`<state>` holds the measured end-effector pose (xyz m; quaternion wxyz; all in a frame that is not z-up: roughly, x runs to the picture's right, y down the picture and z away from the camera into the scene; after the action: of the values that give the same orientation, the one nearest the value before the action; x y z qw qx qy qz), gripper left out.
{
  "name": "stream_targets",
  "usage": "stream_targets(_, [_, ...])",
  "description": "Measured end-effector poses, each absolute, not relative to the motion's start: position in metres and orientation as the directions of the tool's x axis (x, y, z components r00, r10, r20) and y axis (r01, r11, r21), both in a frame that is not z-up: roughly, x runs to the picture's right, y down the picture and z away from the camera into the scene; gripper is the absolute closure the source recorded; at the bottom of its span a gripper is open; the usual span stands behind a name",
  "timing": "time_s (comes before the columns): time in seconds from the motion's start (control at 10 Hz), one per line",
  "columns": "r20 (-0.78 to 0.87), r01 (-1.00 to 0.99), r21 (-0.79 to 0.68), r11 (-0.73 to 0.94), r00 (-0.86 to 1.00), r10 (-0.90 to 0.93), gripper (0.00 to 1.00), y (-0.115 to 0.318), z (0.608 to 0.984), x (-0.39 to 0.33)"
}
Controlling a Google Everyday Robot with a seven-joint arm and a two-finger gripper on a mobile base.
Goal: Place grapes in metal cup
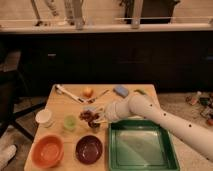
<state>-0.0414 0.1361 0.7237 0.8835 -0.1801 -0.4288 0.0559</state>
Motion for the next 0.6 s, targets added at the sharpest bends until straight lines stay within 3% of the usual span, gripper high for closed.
stream_targets(0.6, [0.717,0.042,-0.393,0.918,0.639,0.278,1.00,0.1419,0.7324,-0.0325])
